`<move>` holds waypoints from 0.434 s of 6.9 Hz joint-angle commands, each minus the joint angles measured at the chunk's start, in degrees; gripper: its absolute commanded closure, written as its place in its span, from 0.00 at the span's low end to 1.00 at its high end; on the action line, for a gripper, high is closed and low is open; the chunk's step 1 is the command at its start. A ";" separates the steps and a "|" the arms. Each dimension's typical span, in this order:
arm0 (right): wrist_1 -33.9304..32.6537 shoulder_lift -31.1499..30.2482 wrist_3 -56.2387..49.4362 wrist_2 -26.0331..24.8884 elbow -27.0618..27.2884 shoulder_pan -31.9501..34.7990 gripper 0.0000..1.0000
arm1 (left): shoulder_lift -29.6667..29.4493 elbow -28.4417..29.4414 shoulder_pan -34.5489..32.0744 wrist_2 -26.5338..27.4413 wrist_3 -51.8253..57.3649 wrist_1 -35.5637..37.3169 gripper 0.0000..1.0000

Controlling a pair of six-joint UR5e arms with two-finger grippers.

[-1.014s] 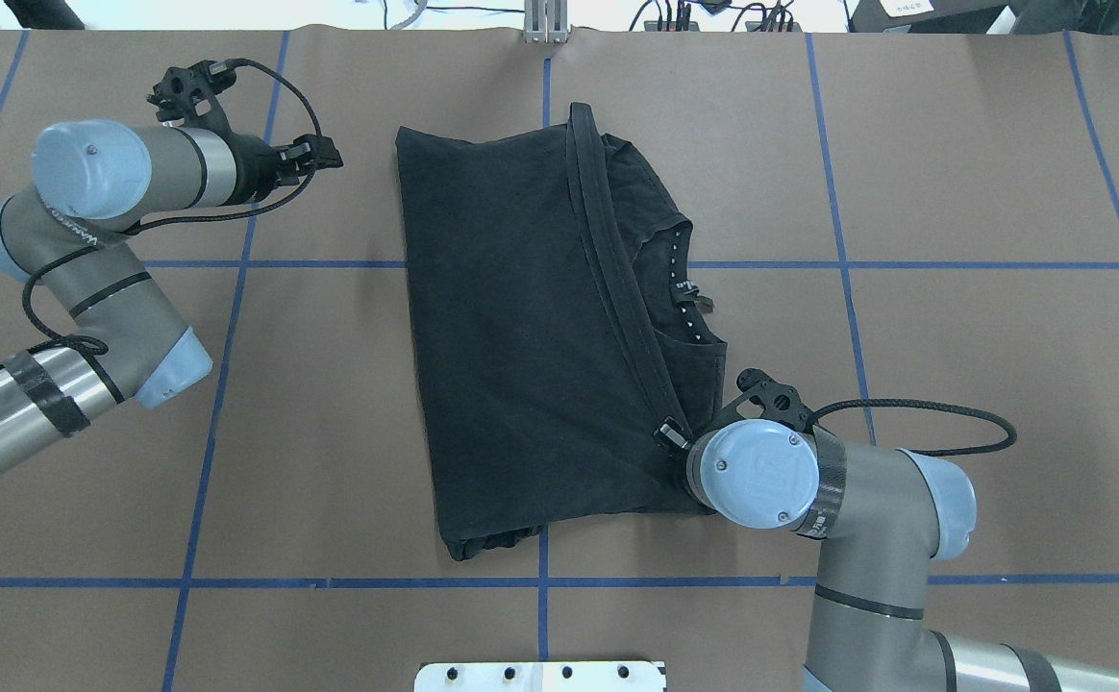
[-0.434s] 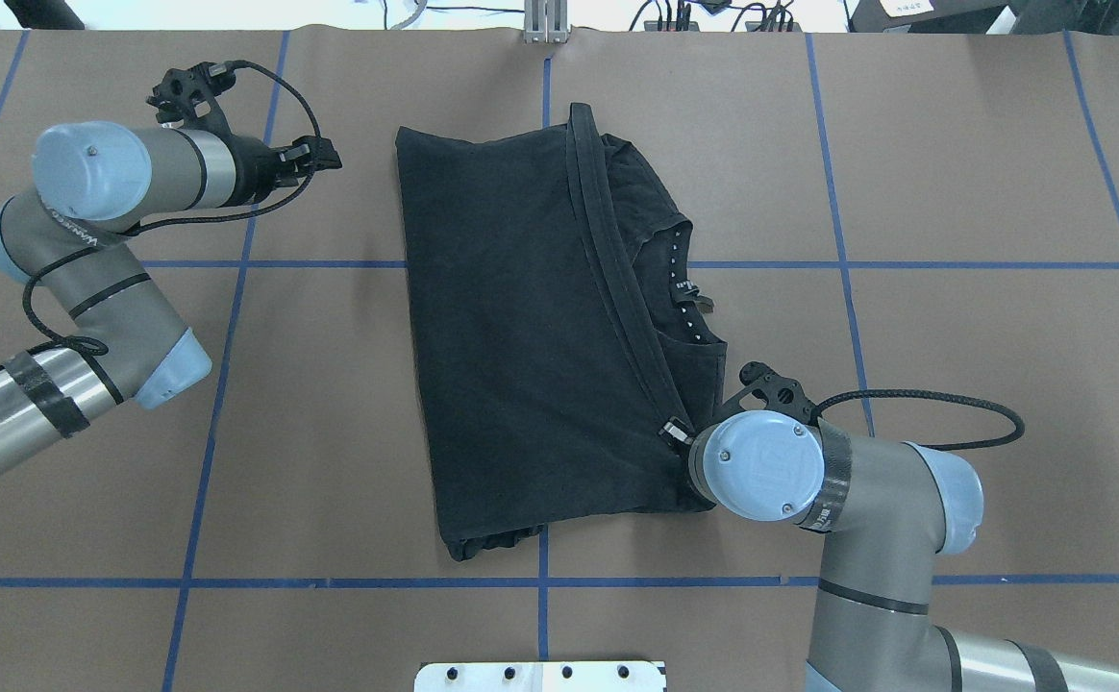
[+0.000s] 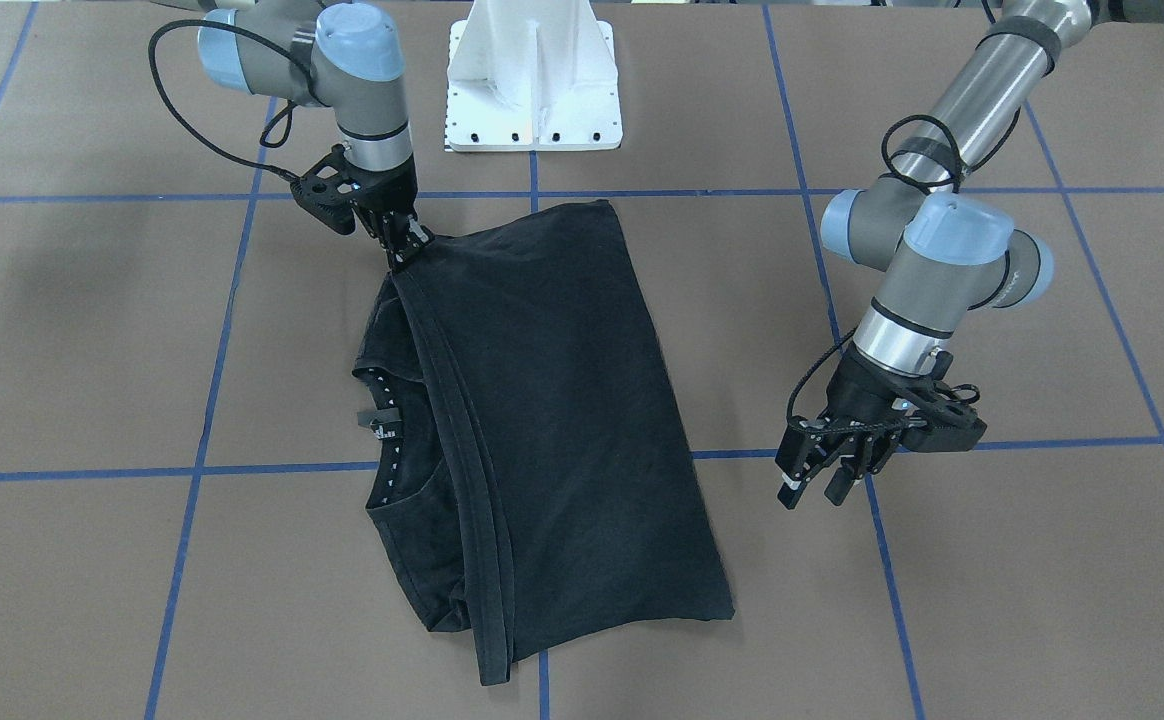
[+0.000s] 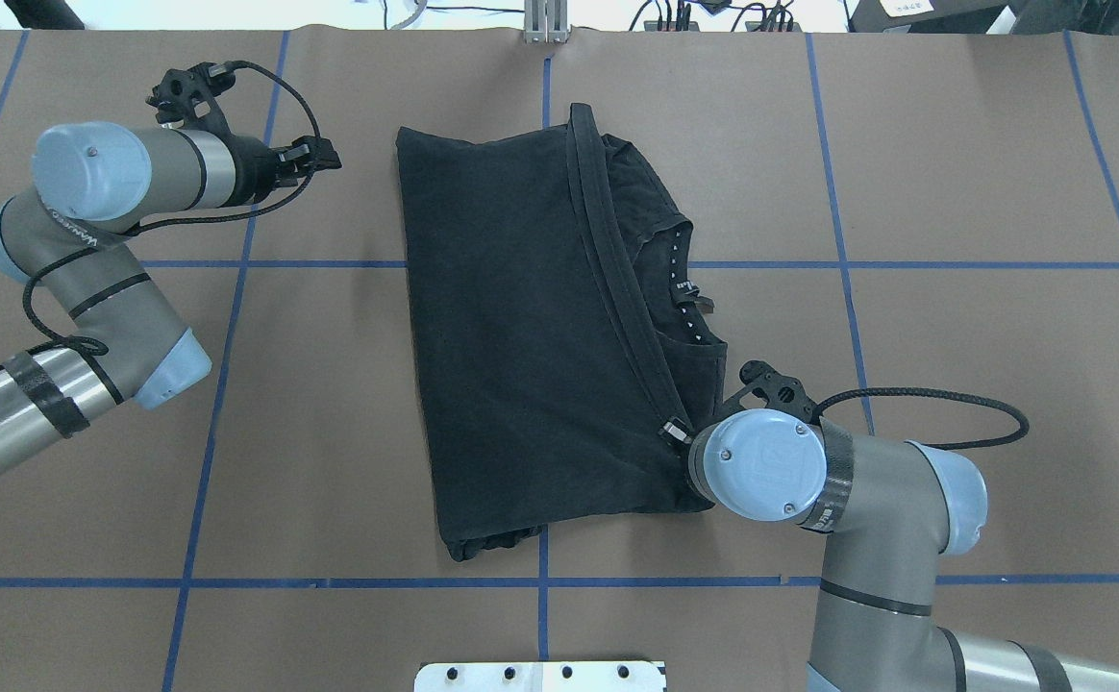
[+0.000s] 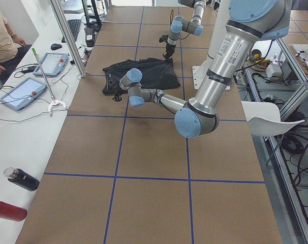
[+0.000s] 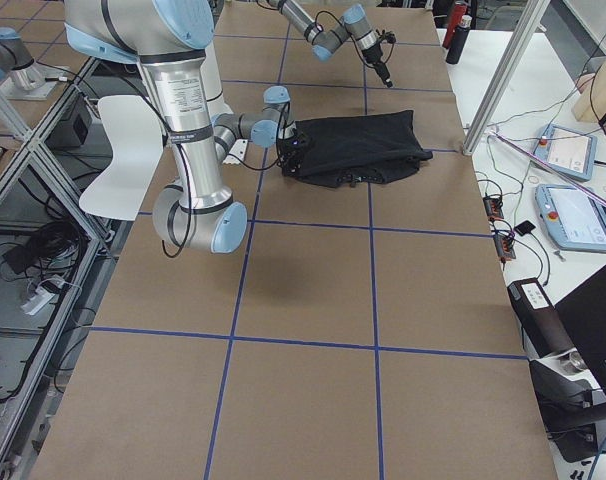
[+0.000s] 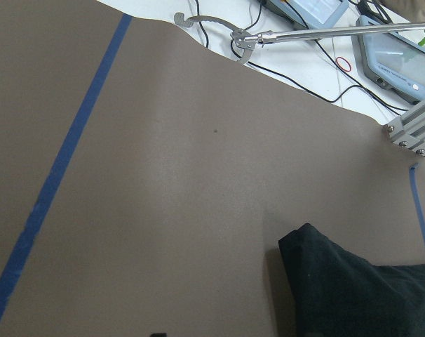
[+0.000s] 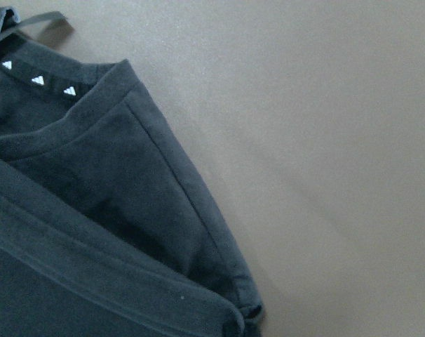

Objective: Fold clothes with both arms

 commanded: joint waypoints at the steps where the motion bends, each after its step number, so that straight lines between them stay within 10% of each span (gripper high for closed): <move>1: -1.30 -0.08 -0.10 0.69 1.41 0.33 1.00 | 0.00 -0.04 0.00 -0.04 0.05 -0.03 0.27; 3: -4.91 -0.08 -0.18 0.78 3.17 -0.54 1.00 | 0.00 -0.13 0.00 -0.04 -0.04 0.06 0.27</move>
